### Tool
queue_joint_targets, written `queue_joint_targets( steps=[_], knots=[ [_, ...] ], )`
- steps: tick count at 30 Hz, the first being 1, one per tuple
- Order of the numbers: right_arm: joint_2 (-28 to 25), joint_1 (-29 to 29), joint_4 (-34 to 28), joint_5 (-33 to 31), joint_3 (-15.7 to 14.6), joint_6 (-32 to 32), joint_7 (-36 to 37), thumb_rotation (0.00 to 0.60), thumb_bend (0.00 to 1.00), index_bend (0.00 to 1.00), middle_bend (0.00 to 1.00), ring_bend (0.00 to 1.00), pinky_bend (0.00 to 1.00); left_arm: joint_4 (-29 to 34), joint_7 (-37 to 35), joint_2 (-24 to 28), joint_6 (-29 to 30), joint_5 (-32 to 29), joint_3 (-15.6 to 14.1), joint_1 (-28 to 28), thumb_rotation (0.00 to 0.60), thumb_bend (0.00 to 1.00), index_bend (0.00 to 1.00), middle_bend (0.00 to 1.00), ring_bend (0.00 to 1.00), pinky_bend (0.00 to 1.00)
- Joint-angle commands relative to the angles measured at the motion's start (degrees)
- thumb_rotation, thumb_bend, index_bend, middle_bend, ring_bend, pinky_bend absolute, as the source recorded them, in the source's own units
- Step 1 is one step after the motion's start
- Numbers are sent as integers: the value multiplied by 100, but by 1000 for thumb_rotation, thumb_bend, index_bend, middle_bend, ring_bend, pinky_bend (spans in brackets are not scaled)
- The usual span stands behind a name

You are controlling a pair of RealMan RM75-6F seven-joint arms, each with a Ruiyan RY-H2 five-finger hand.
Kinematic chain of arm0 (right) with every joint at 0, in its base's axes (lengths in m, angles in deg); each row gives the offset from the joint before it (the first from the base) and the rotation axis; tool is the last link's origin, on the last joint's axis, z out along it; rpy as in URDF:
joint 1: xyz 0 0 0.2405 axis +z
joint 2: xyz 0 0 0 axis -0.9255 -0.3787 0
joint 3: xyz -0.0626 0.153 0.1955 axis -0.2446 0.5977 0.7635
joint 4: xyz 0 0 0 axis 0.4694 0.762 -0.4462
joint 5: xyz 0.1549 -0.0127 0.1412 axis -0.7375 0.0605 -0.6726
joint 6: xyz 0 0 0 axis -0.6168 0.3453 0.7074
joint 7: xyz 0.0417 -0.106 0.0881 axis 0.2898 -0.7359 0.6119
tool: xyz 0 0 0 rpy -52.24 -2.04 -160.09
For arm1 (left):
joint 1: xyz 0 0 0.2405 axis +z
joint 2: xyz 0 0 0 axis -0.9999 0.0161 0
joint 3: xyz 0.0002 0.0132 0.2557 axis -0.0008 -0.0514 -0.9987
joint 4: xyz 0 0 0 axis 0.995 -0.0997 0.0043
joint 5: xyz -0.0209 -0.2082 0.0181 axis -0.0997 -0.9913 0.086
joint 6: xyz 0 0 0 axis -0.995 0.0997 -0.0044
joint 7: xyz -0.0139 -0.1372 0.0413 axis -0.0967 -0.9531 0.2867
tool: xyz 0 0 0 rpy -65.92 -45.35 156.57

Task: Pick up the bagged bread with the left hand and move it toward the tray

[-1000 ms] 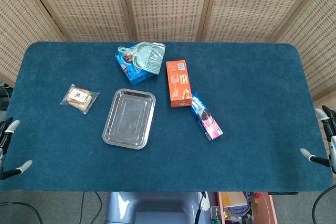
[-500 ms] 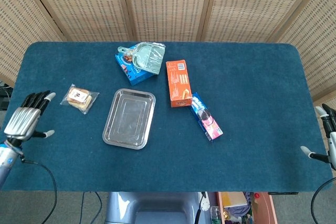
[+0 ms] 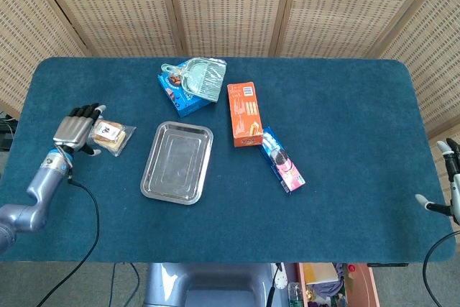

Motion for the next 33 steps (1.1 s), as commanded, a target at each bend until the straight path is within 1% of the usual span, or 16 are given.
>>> queue_joint_targets(
  steps=[1,2,4,7,9,12,15,17,19,21,23,25,26,28,30,33],
  knots=[
    [33,24,37,-66,24,54,-45,600,0,0,0,0,0,-691,53,-509,-386,-262,71,-340,600,0,9,9,0,105],
    [46,34,54,-102,34,83,-62,600,0,0,0,0,0,-898,44,-632,-588,-357,88,-432,600,0,23,16,0,119],
    [76,53,93,-185,62,128,-111,600,0,0,0,0,0,-1354,81,-892,-995,-507,107,-650,600,1,86,66,5,174],
    [91,64,101,-230,79,155,-140,600,0,0,0,0,0,-1782,72,-1151,-1183,-604,133,-793,600,26,210,230,96,283],
    [93,65,101,-234,84,158,-140,600,0,0,0,0,0,-1971,88,-1263,-1236,-637,137,-845,600,44,259,322,165,304],
    [95,59,100,-234,89,145,-142,600,0,0,0,0,0,-2077,41,-1334,-1229,-675,172,-869,600,70,319,461,272,338],
    [90,48,96,-222,87,134,-121,600,0,0,0,0,0,-1884,-104,-1184,-1028,-623,215,-803,600,86,360,504,296,351],
    [79,40,82,-194,80,118,-104,600,0,0,0,0,0,-1543,-258,-924,-791,-548,264,-720,600,93,377,515,300,351],
    [66,31,61,-161,70,104,-86,600,0,0,0,0,0,-894,-461,-482,-393,-394,330,-585,600,93,383,518,301,351],
    [55,24,47,-138,60,99,-71,600,0,0,0,0,0,-231,-561,-63,-78,-233,338,-451,600,93,383,518,301,351],
    [40,19,20,-115,52,95,-57,600,0,0,0,0,0,650,-610,433,311,5,325,-298,600,93,384,518,301,351],
    [29,14,2,-101,50,87,-46,600,0,0,0,0,0,1436,-603,818,549,232,259,-191,600,93,383,518,301,351],
    [24,12,-3,-97,49,83,-41,600,0,0,0,0,0,1706,-584,941,617,304,227,-158,600,93,384,518,301,351],
    [15,4,-11,-87,45,72,-40,600,0,0,0,0,0,2169,-497,1080,743,485,142,-135,600,93,384,518,301,351],
    [8,-13,-24,-63,44,24,-62,600,0,0,0,0,0,2530,-324,1021,800,635,20,-177,600,93,383,518,301,351],
    [-4,-26,-36,-53,42,7,-37,600,0,0,0,0,0,2584,-125,667,721,549,-57,-301,600,94,384,518,301,351]
  ],
)
